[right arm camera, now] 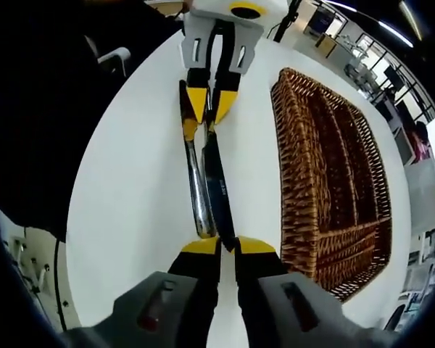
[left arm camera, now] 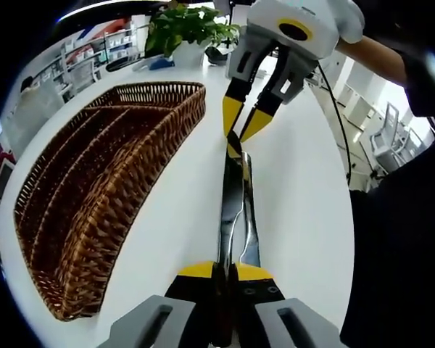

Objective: Arrange the knives, forks, and spoons in their matching storage slots by inserting each utensil handle-first until every utensil is classified and aligned in the correct compartment

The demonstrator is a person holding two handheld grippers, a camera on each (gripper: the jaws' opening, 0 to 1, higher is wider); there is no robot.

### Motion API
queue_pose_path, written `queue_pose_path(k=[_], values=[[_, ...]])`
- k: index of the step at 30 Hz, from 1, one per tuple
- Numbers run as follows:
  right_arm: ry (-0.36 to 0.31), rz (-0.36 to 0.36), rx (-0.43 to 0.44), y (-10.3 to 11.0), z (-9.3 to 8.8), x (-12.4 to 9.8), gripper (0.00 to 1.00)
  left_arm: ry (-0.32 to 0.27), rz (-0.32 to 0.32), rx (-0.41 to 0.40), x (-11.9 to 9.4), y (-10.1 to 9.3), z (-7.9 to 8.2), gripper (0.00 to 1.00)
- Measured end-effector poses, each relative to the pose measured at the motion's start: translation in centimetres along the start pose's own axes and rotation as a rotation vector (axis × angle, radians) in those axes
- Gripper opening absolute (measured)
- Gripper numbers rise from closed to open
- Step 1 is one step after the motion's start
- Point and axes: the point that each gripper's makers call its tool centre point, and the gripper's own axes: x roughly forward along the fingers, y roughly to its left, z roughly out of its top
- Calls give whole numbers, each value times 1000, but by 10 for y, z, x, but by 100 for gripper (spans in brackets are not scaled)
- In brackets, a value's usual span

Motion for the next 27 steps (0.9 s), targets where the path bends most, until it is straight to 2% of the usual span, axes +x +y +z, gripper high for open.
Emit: queue_pose_path(k=[3, 9, 17, 27], values=[[-4, 14, 3, 3, 1, 0, 13, -9, 1, -25, 0, 0, 0, 6], [-28, 1, -6, -1, 11, -1, 16, -11, 5, -14, 0, 0, 0, 6], [-78, 40, 15, 1, 33, 7, 17, 8, 26, 3, 0, -1, 0, 6], [-73, 83, 15, 8, 36, 25, 18, 23, 67, 43, -7, 0, -1, 6]])
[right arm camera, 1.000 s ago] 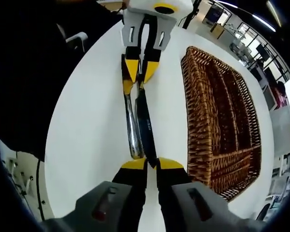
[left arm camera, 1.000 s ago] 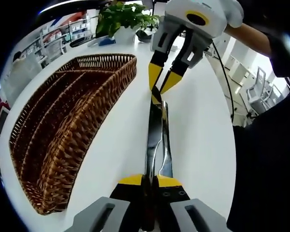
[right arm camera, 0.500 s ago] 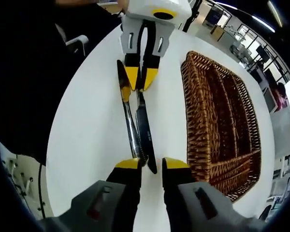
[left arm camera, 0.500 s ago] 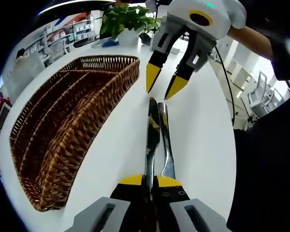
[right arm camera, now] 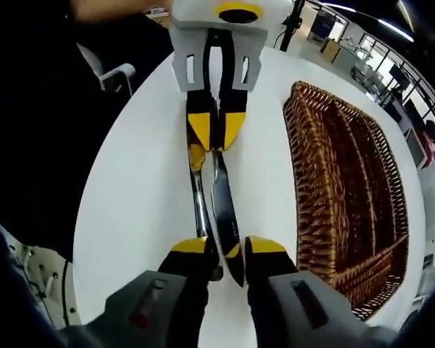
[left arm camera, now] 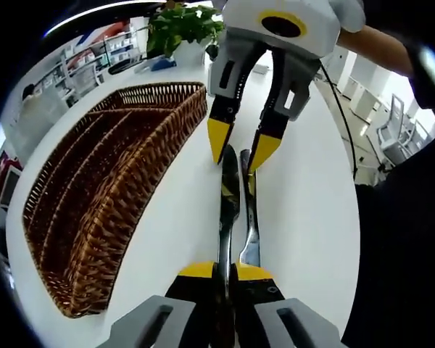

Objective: Arrange the knives, forks, and spoons in their matching storage slots by inserting each utensil handle-first until every utensil is classified and aligned in the correct compartment

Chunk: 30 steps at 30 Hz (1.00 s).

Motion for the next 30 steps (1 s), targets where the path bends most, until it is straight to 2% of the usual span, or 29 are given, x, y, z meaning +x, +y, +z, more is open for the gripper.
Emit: queue_pose_path(k=[10, 20, 30], values=[[-5, 8, -3, -4, 7, 4, 18, -6, 62, 77, -13, 5, 12, 6], [-5, 8, -19, -2, 4, 8, 12, -3, 73, 118, -15, 6, 17, 6], [-24, -34, -42, -7, 9, -6, 11, -5, 75, 136, -21, 10, 22, 6]])
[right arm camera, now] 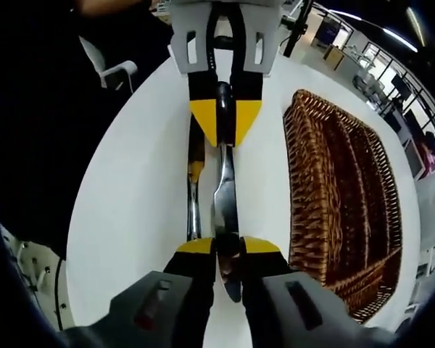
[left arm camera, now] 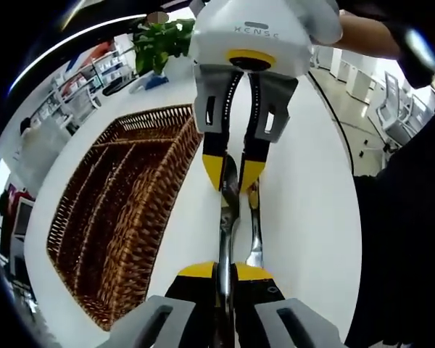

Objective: Arrange the knives, forks, and spoons in their matching storage slots by inserting each utensil handle-first until every utensil is classified and aligned in the correct compartment

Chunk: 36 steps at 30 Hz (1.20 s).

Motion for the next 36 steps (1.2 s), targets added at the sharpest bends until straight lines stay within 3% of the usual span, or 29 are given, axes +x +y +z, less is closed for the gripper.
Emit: queue_pose_path(k=[11, 23, 36], values=[[-14, -64, -4, -11, 10, -16, 11, -1, 11, 37, -11, 11, 6, 6], [-47, -142, -12, -38, 25, -40, 11, -22, 48, 60, -30, 35, 15, 6], [-45, -189, -11, -65, 28, -45, 11, -19, 55, 74, -27, 66, 17, 6]])
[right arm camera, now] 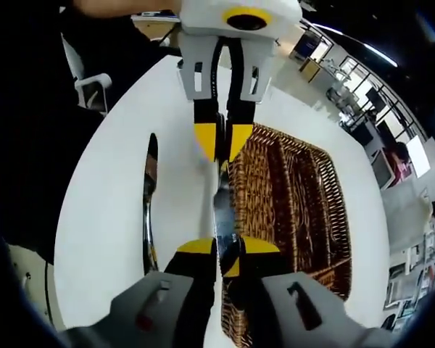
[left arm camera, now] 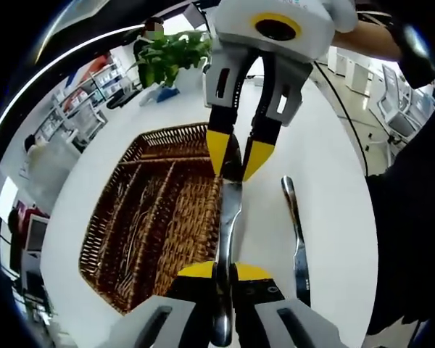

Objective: Arrange the knives, forks, and spoons in their matching storage slots by inserting each utensil handle-first until every utensil is classified and aligned in the correct compartment

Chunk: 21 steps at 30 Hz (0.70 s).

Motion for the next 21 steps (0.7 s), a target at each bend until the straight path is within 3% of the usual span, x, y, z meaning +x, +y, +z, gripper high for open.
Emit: queue_pose_path(k=[10, 17, 18, 19, 20, 21], values=[[3, -58, 12, -24, -1, 9, 10, 30, 8, 31, 6, 26, -2, 6], [18, -80, 26, -37, -2, 21, 9, 82, 13, 63, 19, 45, -12, 6], [35, -110, 41, -43, -6, 21, 0, 84, 16, 62, 20, 47, -12, 2], [76, -159, 14, -56, -14, 18, 0, 102, 23, 61, 21, 51, -15, 1], [64, -66, 18, -45, -16, 31, 0, 133, 43, 78, 21, 56, -21, 0], [58, -65, 67, -43, -18, 40, 0, 122, 46, 68, 22, 60, -19, 0]])
